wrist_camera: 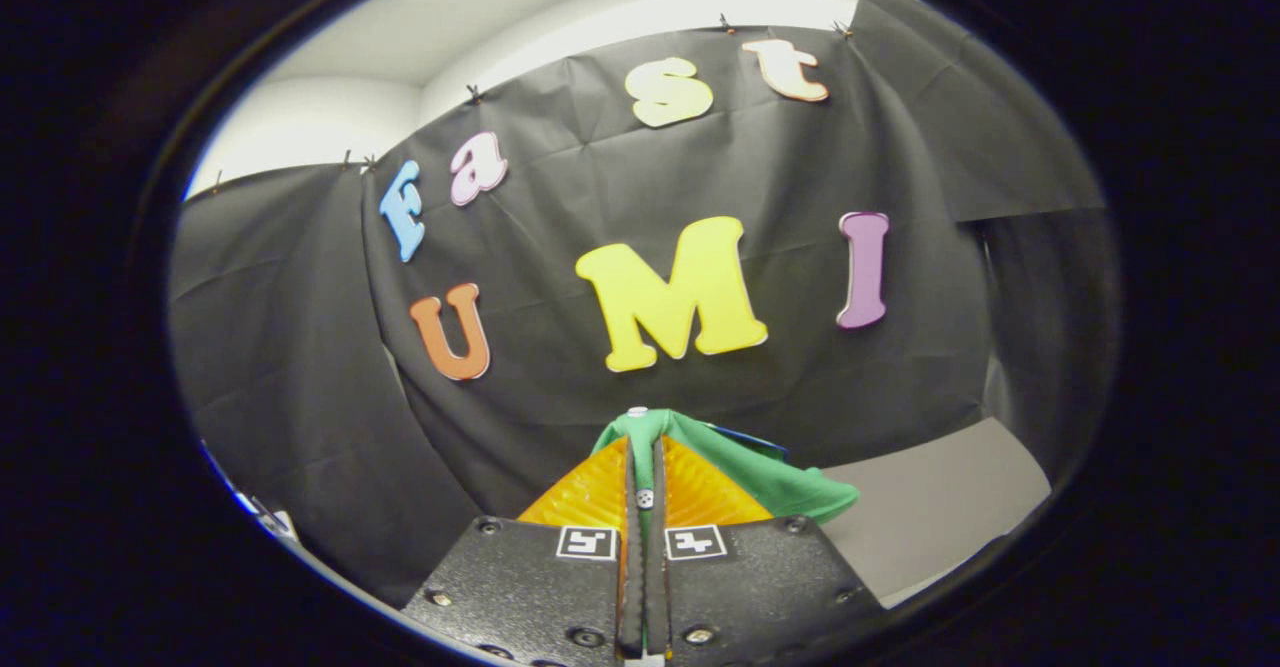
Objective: Put the clothes into the washing machine and then close the washing machine lid.
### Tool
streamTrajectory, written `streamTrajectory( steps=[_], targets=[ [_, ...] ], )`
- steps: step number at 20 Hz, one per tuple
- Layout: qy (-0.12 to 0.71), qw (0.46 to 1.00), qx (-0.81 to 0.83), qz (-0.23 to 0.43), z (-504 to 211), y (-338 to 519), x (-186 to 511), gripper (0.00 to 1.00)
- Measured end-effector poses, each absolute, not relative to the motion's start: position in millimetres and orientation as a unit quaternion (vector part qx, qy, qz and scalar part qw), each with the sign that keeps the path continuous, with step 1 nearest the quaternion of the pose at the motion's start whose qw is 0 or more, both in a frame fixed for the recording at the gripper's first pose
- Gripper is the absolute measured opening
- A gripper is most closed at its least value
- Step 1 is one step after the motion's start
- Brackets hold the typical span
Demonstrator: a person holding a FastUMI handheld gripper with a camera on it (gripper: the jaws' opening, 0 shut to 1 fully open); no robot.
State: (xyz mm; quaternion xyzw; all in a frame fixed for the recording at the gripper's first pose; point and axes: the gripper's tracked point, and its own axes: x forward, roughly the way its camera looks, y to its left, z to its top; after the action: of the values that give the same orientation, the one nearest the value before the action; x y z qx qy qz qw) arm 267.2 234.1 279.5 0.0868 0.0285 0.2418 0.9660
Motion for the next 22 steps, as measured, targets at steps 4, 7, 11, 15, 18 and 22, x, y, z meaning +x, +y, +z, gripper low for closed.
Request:
streamTrajectory(
  steps=[4, 7, 11, 15, 18, 22],
  targets=[
    [0.064, 0.960, 0.079, 0.262, 252, 285, 288, 0.05],
    [0.097, 0.955, 0.083, 0.268, 222, 312, 304, 0.05],
    [0.140, 0.950, 0.080, 0.268, 179, 345, 331, 0.05],
    [0.186, 0.943, 0.081, 0.264, 131, 370, 358, 0.05],
    [0.219, 0.939, 0.080, 0.254, 96, 383, 378, 0.05],
    [0.264, 0.933, 0.073, 0.232, 38, 391, 404, 0.05]
  ],
)
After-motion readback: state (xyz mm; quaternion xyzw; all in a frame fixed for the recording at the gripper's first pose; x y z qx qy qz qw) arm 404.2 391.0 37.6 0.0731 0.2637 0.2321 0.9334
